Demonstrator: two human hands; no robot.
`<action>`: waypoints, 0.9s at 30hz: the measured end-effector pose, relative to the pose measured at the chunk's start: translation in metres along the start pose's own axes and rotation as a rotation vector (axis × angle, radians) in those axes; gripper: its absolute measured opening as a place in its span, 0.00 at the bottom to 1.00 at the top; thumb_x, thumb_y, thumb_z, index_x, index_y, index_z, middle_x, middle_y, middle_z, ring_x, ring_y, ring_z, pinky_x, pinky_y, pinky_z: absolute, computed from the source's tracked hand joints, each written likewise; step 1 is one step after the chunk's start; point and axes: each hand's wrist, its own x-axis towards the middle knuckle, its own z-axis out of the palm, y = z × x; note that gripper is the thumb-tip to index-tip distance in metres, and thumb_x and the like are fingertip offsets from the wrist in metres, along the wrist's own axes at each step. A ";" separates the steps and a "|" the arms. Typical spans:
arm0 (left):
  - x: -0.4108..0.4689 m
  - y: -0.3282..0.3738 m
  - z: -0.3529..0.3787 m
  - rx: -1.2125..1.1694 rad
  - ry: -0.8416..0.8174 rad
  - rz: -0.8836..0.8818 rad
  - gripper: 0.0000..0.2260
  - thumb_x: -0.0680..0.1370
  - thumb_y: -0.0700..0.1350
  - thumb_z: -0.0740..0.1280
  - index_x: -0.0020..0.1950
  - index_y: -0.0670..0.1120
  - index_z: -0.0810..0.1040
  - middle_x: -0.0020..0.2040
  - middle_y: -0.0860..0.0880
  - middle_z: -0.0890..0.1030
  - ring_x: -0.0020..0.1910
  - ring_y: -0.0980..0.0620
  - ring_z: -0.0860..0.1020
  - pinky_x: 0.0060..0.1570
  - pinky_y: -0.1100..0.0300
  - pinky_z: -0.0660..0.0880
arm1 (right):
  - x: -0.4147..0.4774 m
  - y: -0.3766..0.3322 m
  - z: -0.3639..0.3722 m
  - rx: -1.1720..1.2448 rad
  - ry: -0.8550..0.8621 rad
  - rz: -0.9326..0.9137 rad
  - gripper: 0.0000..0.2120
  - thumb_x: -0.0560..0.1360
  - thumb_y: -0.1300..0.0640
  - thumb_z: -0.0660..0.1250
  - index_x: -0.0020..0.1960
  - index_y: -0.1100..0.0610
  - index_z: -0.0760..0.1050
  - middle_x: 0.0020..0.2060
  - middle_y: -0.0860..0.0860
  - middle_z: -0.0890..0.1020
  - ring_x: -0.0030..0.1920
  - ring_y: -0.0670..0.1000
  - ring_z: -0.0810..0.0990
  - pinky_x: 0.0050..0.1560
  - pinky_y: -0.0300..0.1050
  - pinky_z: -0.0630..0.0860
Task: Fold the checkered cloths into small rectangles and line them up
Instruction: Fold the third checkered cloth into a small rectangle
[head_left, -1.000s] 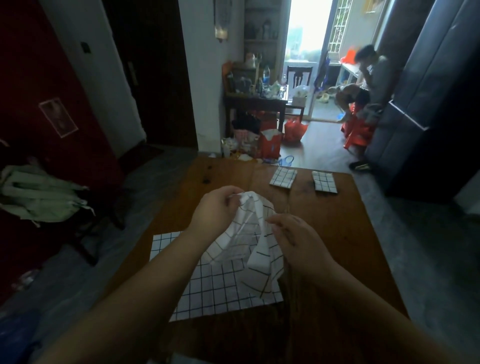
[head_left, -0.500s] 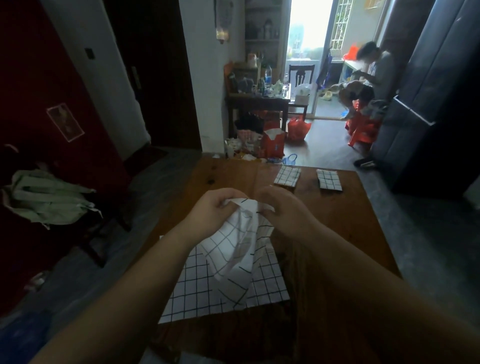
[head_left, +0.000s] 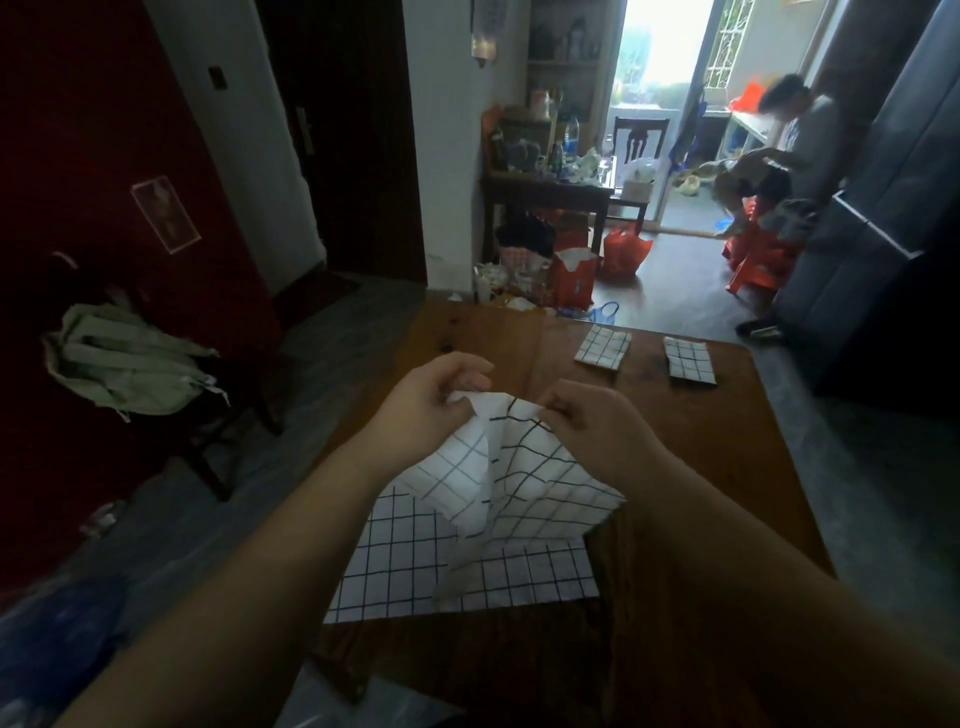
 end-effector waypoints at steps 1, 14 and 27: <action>0.000 0.002 0.001 0.005 0.011 0.024 0.15 0.78 0.37 0.71 0.60 0.54 0.79 0.54 0.54 0.83 0.53 0.63 0.81 0.50 0.75 0.74 | -0.001 0.000 -0.001 -0.015 0.004 -0.006 0.05 0.79 0.55 0.68 0.46 0.46 0.78 0.35 0.39 0.78 0.38 0.39 0.78 0.38 0.30 0.71; 0.007 0.017 0.013 -0.257 0.025 -0.170 0.04 0.80 0.40 0.70 0.52 0.44 0.84 0.40 0.53 0.87 0.36 0.58 0.84 0.33 0.67 0.78 | -0.016 0.014 -0.020 -0.150 0.031 0.026 0.08 0.81 0.55 0.63 0.43 0.52 0.75 0.37 0.43 0.75 0.38 0.41 0.74 0.39 0.38 0.70; 0.017 0.010 0.035 -0.085 -0.186 -0.144 0.08 0.82 0.50 0.69 0.57 0.48 0.83 0.50 0.49 0.86 0.48 0.53 0.85 0.48 0.59 0.82 | -0.032 0.010 -0.027 -0.132 -0.024 0.189 0.13 0.82 0.53 0.63 0.41 0.40 0.71 0.31 0.41 0.76 0.30 0.39 0.74 0.34 0.34 0.68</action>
